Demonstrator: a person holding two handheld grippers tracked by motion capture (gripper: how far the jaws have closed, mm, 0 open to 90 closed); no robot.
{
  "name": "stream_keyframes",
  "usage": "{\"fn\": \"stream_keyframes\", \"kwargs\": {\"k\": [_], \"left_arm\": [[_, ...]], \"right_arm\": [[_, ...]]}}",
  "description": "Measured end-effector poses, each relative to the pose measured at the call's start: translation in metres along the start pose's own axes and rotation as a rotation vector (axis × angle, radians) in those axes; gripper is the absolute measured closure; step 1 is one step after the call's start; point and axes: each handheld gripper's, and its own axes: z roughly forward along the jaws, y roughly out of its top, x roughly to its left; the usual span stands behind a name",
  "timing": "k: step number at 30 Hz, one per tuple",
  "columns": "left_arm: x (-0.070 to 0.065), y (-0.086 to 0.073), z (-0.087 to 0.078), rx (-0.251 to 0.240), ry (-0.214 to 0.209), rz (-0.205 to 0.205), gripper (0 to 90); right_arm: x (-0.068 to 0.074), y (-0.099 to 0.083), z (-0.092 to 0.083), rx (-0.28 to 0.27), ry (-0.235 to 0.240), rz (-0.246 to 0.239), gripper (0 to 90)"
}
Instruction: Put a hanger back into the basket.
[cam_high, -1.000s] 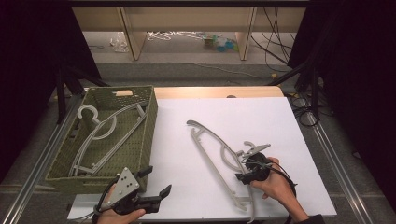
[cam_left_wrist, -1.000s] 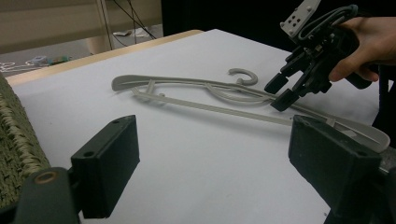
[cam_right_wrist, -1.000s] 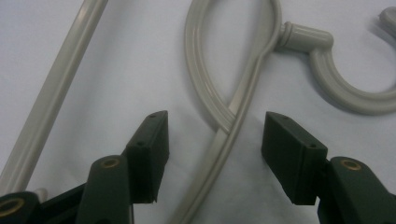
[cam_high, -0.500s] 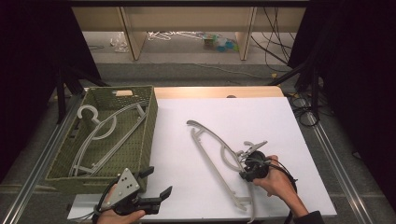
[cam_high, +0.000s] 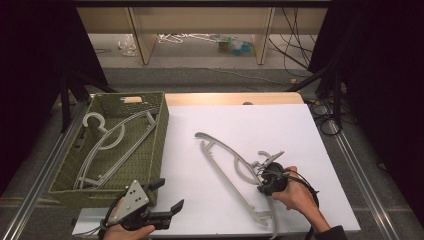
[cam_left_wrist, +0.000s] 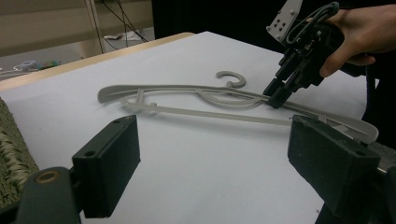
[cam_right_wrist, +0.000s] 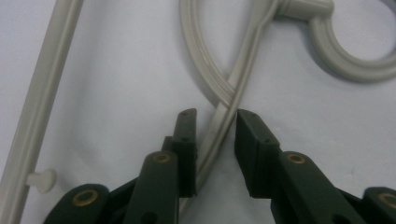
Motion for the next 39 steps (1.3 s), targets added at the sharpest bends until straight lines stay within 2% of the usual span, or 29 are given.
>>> {"fn": "stream_keyframes", "kwargs": {"k": [1,4,5,7,10,12,15,18,19,20,22,27,28,29,30,32,33,35,36,37,38,39], "left_arm": [[0.001,0.0,0.0,-0.002,0.002,0.013,16.8],[0.003,0.0,0.0,0.003,0.005,0.017,16.9],[0.002,0.0,0.0,0.004,0.007,-0.002,16.9],[0.003,0.0,0.001,0.001,0.006,0.01,17.1],[0.003,0.0,0.001,0.005,-0.001,0.025,17.1],[0.002,0.0,0.004,-0.002,-0.003,0.005,17.3],[0.001,0.002,0.007,0.014,0.006,0.017,17.3],[-0.003,0.004,0.014,0.013,-0.002,0.021,17.5],[-0.003,0.007,0.016,0.022,-0.003,0.047,17.5],[-0.006,0.009,0.019,0.018,-0.006,0.041,17.7],[-0.008,0.014,0.026,0.018,-0.008,0.064,18.2],[-0.013,0.03,0.054,0.054,-0.008,0.143,20.9],[-0.013,0.034,0.06,0.062,-0.003,0.166,21.5],[-0.014,0.037,0.068,0.081,0.0,0.16,22.2],[-0.014,0.04,0.08,0.142,-0.028,0.173,23.6],[-0.013,0.041,0.094,0.21,-0.053,0.195,25.1],[-0.013,0.042,0.103,0.239,-0.049,0.205,25.2],[-0.011,0.044,0.118,0.284,-0.078,0.201,29.6],[-0.009,0.045,0.126,0.31,-0.105,0.205,30.0],[-0.008,0.046,0.134,0.314,-0.088,0.22,31.1],[-0.006,0.048,0.14,0.322,-0.092,0.214,35.6],[-0.005,0.048,0.144,0.332,-0.105,0.202,36.3]], "right_arm": [[-0.001,0.0,0.0,-0.001,0.001,-0.014,72.4],[-0.003,0.0,-0.002,0.007,0.0,-0.032,79.6],[-0.003,0.0,-0.002,0.006,0.001,-0.034,81.0],[-0.003,-0.001,-0.002,0.006,0.005,-0.083,81.2],[-0.002,0.0,-0.002,0.008,0.0,-0.115,81.0],[-0.003,0.0,-0.002,0.003,0.008,-0.122,80.4],[-0.003,0.001,-0.001,0.01,0.009,-0.154,78.9],[-0.003,0.002,0.0,0.021,0.01,-0.163,78.5],[-0.004,0.002,0.0,0.02,0.018,-0.164,78.6],[-0.005,0.003,0.001,0.022,0.024,-0.164,78.9],[-0.005,0.004,0.0,0.032,0.023,-0.163,79.5],[-0.002,0.005,-0.002,0.032,0.01,-0.228,81.5],[0.0,0.006,-0.004,0.032,0.005,-0.27,81.6],[0.002,0.006,-0.006,0.032,0.002,-0.294,81.5],[0.004,0.008,-0.01,0.029,-0.006,-0.303,81.5],[0.009,0.009,-0.019,0.012,-0.021,-0.342,81.4],[0.009,0.009,-0.022,0.006,-0.023,-0.355,81.5],[0.013,0.009,-0.029,-0.004,-0.042,-0.382,81.5],[0.014,0.008,-0.032,-0.012,-0.047,-0.394,81.4],[0.015,0.008,-0.035,-0.016,-0.047,-0.405,81.4],[0.017,0.008,-0.038,-0.021,-0.042,-0.418,81.3],[0.018,0.008,-0.04,-0.029,-0.046,-0.424,81.3]]}}
